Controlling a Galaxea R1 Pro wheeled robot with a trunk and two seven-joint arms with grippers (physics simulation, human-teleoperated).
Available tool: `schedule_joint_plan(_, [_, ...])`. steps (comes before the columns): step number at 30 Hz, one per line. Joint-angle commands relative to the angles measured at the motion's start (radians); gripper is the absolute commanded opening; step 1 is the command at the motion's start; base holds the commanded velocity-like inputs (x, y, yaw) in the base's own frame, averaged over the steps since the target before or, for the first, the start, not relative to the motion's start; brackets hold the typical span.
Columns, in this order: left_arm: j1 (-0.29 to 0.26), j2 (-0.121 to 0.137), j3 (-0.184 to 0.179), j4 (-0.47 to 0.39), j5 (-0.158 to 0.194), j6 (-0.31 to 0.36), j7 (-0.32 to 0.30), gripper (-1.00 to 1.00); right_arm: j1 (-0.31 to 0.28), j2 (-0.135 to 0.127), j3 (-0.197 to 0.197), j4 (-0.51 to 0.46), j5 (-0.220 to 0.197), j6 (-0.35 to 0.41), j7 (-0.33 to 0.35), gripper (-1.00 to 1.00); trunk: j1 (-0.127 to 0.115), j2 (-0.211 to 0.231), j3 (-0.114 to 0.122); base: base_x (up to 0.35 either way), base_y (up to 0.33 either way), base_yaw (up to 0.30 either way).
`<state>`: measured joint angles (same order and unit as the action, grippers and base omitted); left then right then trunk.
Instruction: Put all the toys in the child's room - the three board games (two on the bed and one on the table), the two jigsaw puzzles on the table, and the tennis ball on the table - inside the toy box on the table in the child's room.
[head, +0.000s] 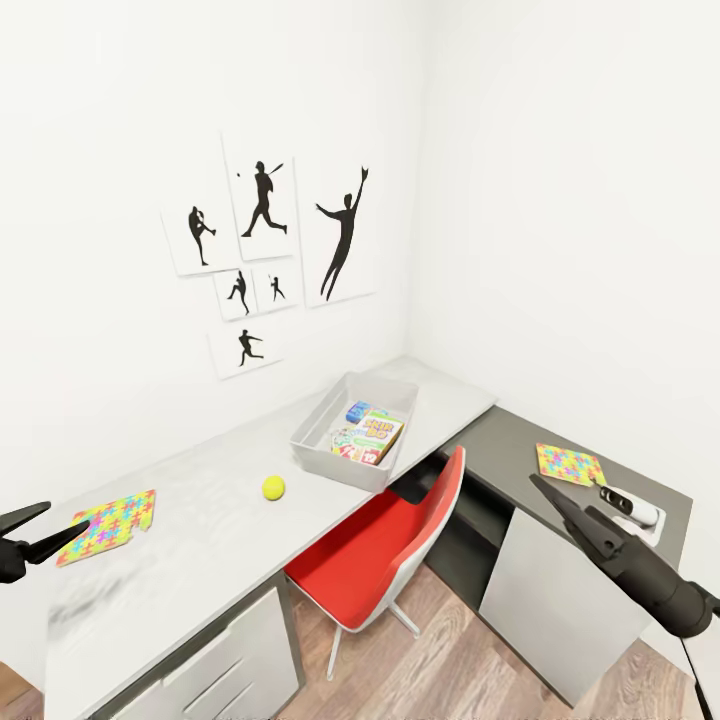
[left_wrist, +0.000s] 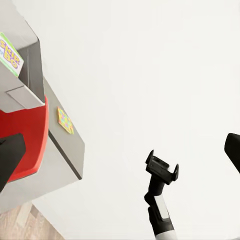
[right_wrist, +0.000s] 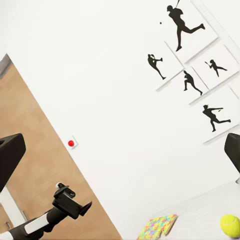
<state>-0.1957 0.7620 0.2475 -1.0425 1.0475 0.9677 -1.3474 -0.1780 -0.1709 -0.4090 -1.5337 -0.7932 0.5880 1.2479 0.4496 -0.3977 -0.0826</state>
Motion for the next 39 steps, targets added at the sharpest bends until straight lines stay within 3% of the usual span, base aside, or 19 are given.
schedule_joint_plan(1, [-0.001,0.0,0.0,-0.001,0.003,0.009,-0.001,1.0,-0.001,0.002,0.006,-0.019,-0.004,0.014,-0.01,1.0,0.0,-0.002,-0.002,-0.168,-0.001,0.0])
schedule_joint_plan(3, [-0.001,0.0,0.0,-0.001,0.003,0.009,-0.001,1.0,-0.001,0.003,0.027,-0.039,-0.002,0.037,-0.048,1.0,0.0,-0.002,-0.002,-0.209,0.006,0.0])
schedule_joint_plan(7, [-0.001,0.0,0.0,-0.002,0.003,0.009,0.0,1.0,-0.016,0.0,0.089,-0.055,0.01,0.164,-0.24,1.0,0.0,-0.002,-0.002,-0.271,0.064,0.0])
schedule_joint_plan(8, [-0.001,0.0,0.0,-0.002,0.003,0.009,0.0,1.0,-0.049,0.003,0.105,-0.057,0.012,0.221,-0.331,1.0,0.0,-0.002,-0.002,-0.219,0.072,0.0])
schedule_joint_plan(10, [-0.001,0.0,0.0,-0.001,0.002,0.009,0.0,1.0,-0.099,0.008,0.121,-0.058,0.012,0.28,-0.424,1.0,0.0,-0.002,-0.002,-0.169,0.052,0.0])
schedule_joint_plan(13, [-0.001,0.0,0.0,0.001,0.0,0.009,-0.001,1.0,-0.245,0.042,0.198,-0.059,0.012,0.399,-0.642,1.0,0.0,-0.002,-0.002,-0.075,0.025,0.0])
schedule_joint_plan(14, [-0.001,0.0,0.001,0.001,0.0,0.009,-0.001,1.0,-0.273,0.052,0.219,-0.06,0.012,0.412,-0.682,1.0,0.0,-0.002,-0.002,-0.04,0.035,0.0])
schedule_joint_plan(16, [-0.001,0.0,0.0,0.002,-0.001,0.009,0.0,1.0,-0.379,0.091,0.309,-0.059,0.011,0.444,-0.845,1.0,0.0,-0.002,-0.002,-0.021,0.128,0.0])
schedule_joint_plan(18, [-0.001,0.0,0.0,0.002,-0.001,0.009,0.0,1.0,-0.426,0.108,0.353,-0.056,0.011,0.453,-0.93,1.0,0.0,-0.002,-0.002,-0.012,0.197,0.0])
schedule_joint_plan(19, [-0.001,0.0,0.0,0.002,-0.001,0.008,0.0,1.0,-0.466,0.12,0.392,-0.044,0.01,0.459,-1.017,1.0,0.0,-0.002,-0.002,-0.007,0.205,0.0])
schedule_joint_plan(22, [-0.001,0.0,0.001,0.003,-0.001,0.008,0.0,1.0,-0.517,0.132,0.446,-0.012,0.004,0.459,-1.17,1.0,0.0,-0.002,-0.002,-0.004,0.136,0.0])
schedule_joint_plan(25, [-0.001,0.0,0.002,0.004,-0.004,0.008,0.001,1.0,-0.534,0.131,0.467,0.004,-0.008,0.459,-1.246,1.0,0.0,-0.002,-0.002,-0.002,0.056,0.0])
schedule_joint_plan(28, [-0.001,0.0,0.004,0.004,-0.008,0.008,0.001,1.0,-0.538,0.125,0.477,0.01,-0.021,0.459,-1.277,1.0,0.0,-0.002,-0.002,-0.001,0.023,0.0])
schedule_joint_plan(39, [-0.001,0.001,0.006,0.004,-0.012,0.008,0.0,1.0,-0.529,0.12,0.486,0.013,-0.032,0.459,-1.298,1.0,0.0,-0.002,-0.002,0.0,0.004,0.0])
